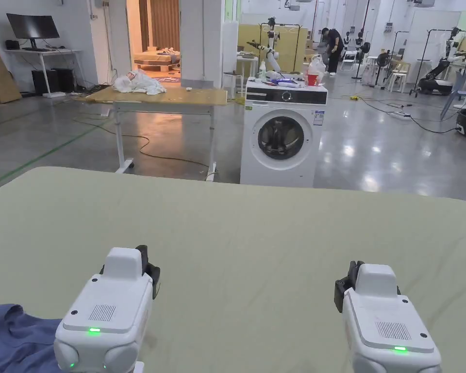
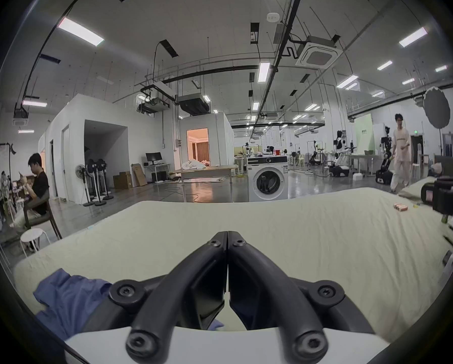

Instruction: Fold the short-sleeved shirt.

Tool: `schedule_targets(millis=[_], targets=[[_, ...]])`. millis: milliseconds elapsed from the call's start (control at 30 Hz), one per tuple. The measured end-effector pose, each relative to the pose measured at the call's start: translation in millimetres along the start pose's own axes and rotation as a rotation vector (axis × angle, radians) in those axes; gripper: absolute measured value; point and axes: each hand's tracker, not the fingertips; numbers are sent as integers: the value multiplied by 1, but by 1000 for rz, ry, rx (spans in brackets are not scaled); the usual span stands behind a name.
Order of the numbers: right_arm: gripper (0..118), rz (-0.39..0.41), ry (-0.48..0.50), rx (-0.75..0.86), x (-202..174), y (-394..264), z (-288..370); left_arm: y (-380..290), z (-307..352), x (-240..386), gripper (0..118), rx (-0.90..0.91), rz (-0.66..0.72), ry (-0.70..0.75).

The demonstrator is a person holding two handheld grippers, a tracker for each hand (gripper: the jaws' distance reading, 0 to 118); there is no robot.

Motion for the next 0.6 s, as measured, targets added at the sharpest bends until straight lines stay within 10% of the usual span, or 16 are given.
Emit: schedule_targets(millis=[267,333,600], targets=[[5,-494,35,-37,30,8,-3,-1,-8,-36,0,-23,631,-118],[5,-464,42,-26,29,11,-3,3,-8,-30,0,-27,536,-103],[5,775,131,59,-30,25,-5,5,-6,27,0,-19,-617,-2]])
